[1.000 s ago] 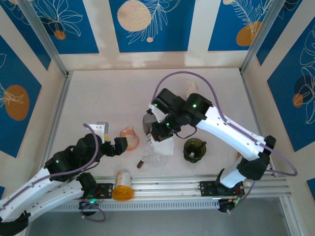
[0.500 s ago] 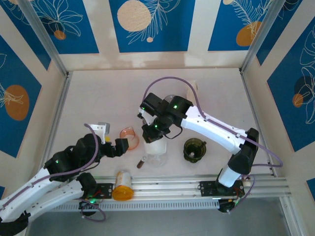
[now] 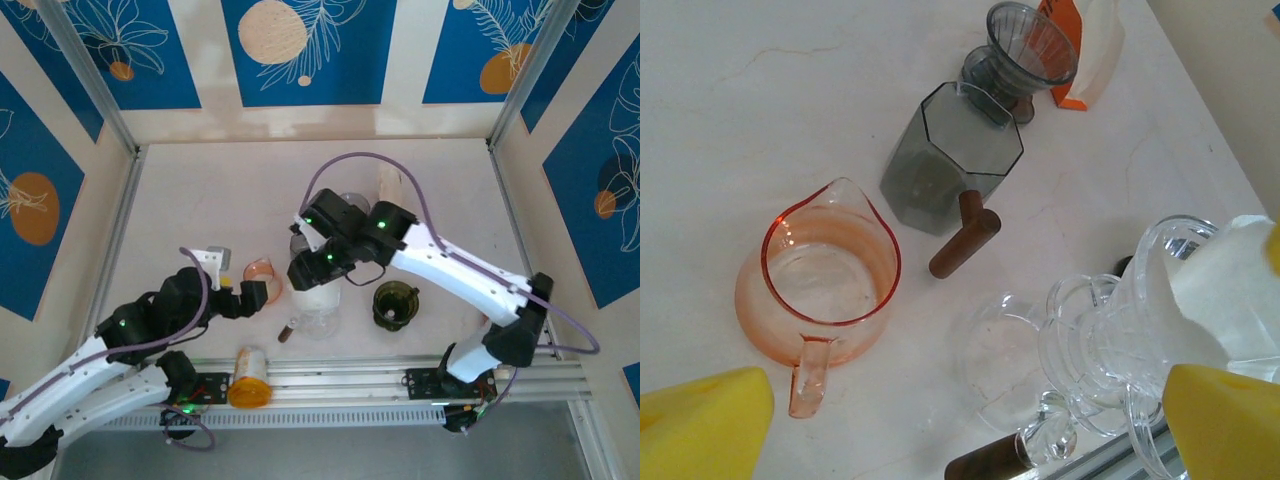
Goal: Place the coffee filter in the dripper
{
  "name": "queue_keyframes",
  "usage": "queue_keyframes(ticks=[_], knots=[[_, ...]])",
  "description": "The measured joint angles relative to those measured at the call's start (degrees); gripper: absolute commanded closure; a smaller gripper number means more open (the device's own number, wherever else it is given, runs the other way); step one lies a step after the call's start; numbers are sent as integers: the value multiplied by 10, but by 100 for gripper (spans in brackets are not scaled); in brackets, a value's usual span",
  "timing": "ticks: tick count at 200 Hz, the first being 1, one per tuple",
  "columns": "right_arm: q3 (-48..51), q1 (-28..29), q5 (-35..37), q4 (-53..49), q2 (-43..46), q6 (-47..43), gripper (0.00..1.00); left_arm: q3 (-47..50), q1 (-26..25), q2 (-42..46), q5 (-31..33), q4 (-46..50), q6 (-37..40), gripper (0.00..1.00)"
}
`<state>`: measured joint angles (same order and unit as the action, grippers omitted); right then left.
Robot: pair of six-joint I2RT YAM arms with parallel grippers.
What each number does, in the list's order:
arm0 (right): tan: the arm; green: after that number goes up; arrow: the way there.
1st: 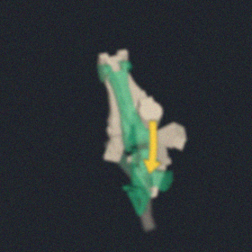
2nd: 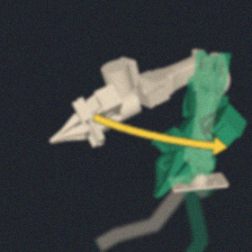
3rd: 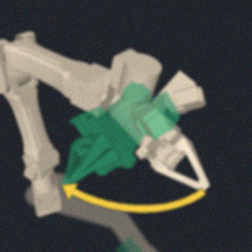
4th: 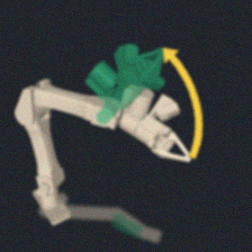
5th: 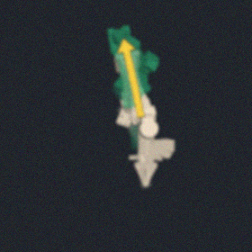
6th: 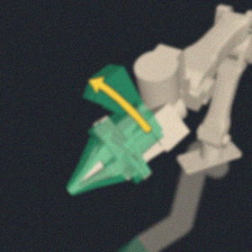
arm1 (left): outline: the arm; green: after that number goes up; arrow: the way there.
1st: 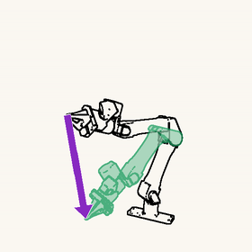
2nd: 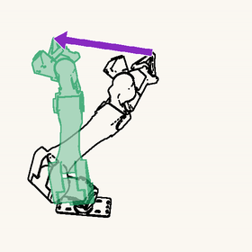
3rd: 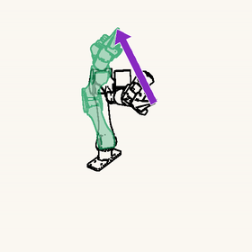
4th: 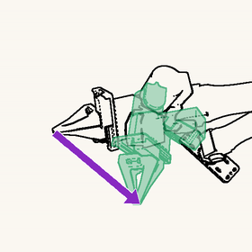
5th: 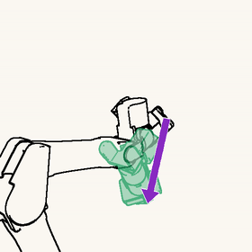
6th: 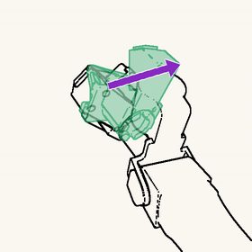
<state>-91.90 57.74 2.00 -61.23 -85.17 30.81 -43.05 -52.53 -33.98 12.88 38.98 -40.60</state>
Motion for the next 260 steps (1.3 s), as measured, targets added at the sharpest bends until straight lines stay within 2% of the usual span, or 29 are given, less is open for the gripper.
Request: queue_keyframes(ticks=[15, 38, 54, 89, 132, 164, 236, 249, 260], knots=[[24, 0, 20, 9, 40, 6, 44, -11, 0, -18, -9, -9, 5, 1], [68, 0, 62, 11, 94, 15, 43, -38, 0, -61, -29, -29, 15, 8], [94, -6, 82, 11, 112, 21, 46, -59, 0, -97, -45, -39, 22, 12], [131, -10, 100, 13, 101, 29, 58, -77, 0, -159, -71, -52, 33, 18], [139, -11, 115, 17, 91, 30, 85, -77, 0, -169, -94, -64, 30, 30], [139, -7, 131, 18, 85, 31, 94, -74, 0, -169, -99, -69, 30, 31], [137, 28, 182, 9, 49, 30, 95, -45, 0, -169, -113, -75, 19, 41], [134, 32, 189, 5, 47, 30, 92, -42, 0, -169, -114, -81, 19, 43], [130, 35, 193, 3, 46, 30, 83, -42, 0, -169, -114, -82, 17, 43]])
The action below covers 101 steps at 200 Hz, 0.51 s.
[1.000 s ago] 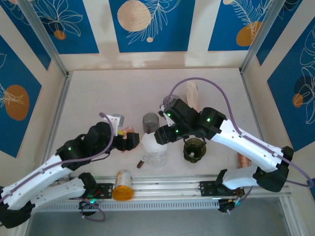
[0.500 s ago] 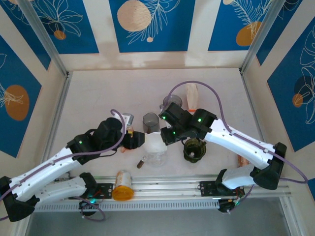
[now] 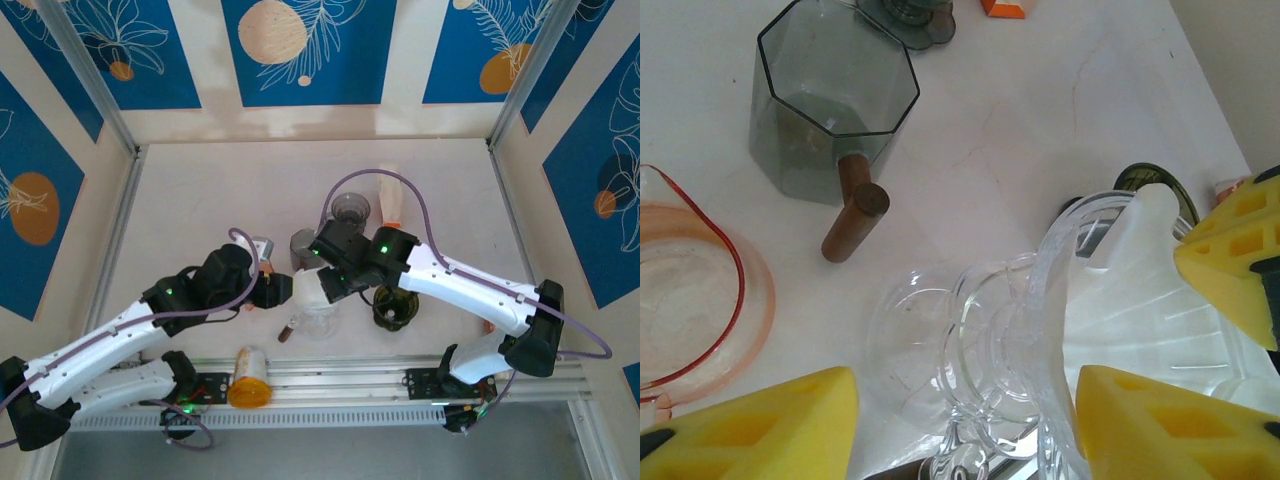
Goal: Place the coffee filter in the dripper
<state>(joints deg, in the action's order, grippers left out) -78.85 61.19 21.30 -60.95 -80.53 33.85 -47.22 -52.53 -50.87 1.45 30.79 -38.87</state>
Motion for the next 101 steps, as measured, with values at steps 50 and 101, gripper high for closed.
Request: queue_keyframes(ticks=[50, 101], knots=[[-18, 16, 26, -2, 5, 1, 36, 2, 0, 0, 0, -4, -2, 43], [-18, 12, 21, 1, -14, 3, 33, 3, 0, 0, -5, -4, -4, 43]])
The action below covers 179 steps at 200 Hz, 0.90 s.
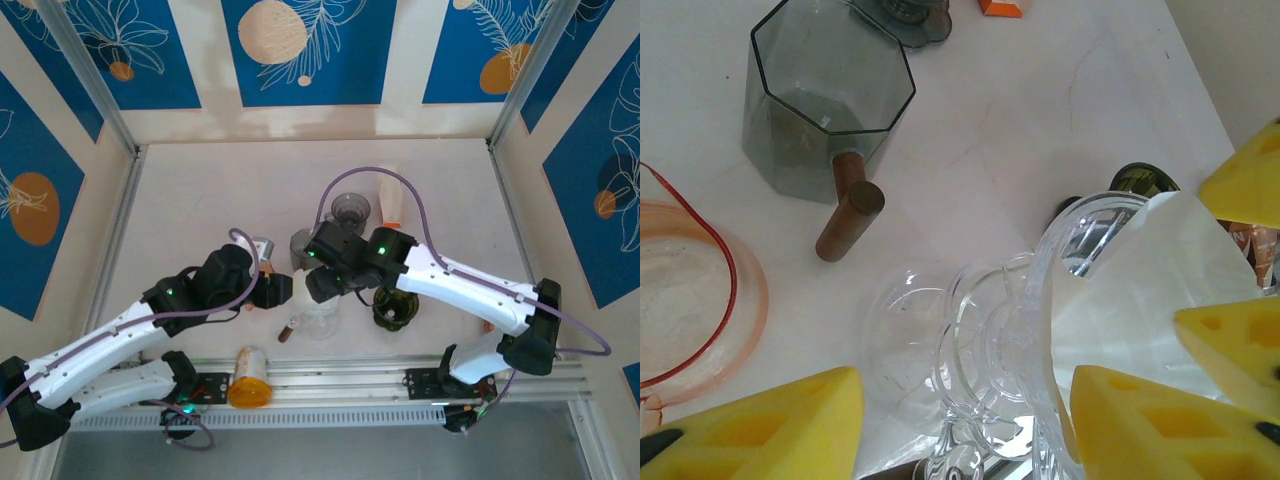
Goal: Place the coffee filter in the dripper
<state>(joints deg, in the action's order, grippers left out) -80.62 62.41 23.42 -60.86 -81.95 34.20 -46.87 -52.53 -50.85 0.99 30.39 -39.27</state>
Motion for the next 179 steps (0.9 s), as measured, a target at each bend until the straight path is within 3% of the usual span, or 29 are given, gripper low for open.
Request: queue_keyframes(ticks=[111, 179], knots=[[52, -13, -26, 28, -32, 0, 33, 7, 0, 0, -6, -9, -9, 42], [85, -17, -31, 58, -40, 2, 33, 15, 0, 9, -13, -23, -16, 28]])
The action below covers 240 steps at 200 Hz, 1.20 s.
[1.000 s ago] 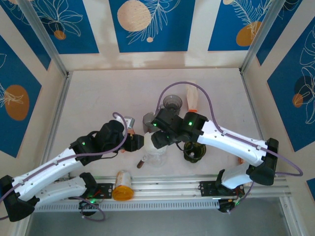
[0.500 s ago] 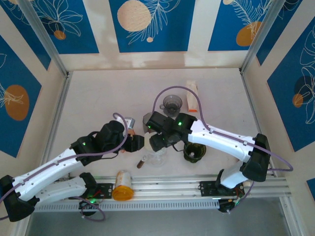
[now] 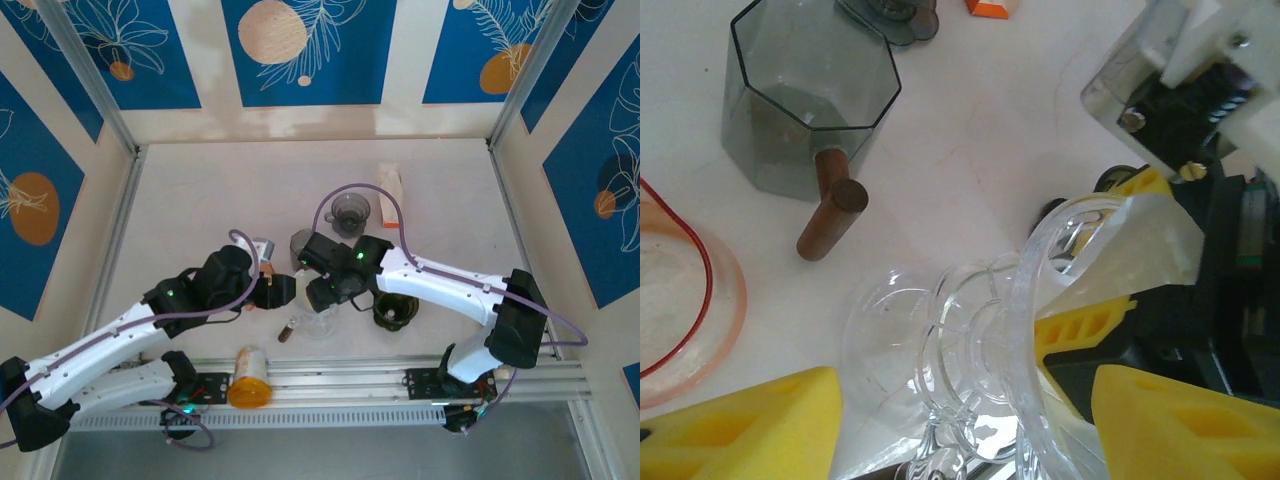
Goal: Place the coffee filter in the dripper
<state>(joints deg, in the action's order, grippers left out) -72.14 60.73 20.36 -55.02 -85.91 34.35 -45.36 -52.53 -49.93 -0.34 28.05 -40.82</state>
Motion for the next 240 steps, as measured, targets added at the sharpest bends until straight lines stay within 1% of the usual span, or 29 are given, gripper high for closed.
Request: queue_keyframes(ticks=[30, 79, 117, 215, 240], knots=[[10, -1, 0, 9, -3, 3, 33, 14, 0, 23, -5, -17, -5, 23], [12, -3, -2, 13, -3, 8, 34, 15, 0, 11, -12, -23, -7, 23], [12, -3, -2, 13, -2, 10, 34, 16, 0, 3, -12, -23, -9, 35], [10, -2, -2, 17, -1, 9, 33, 16, 0, 2, -12, -14, -8, 44], [3, 0, 0, 19, 15, 10, 33, 16, 0, -1, -12, -12, -8, 45]])
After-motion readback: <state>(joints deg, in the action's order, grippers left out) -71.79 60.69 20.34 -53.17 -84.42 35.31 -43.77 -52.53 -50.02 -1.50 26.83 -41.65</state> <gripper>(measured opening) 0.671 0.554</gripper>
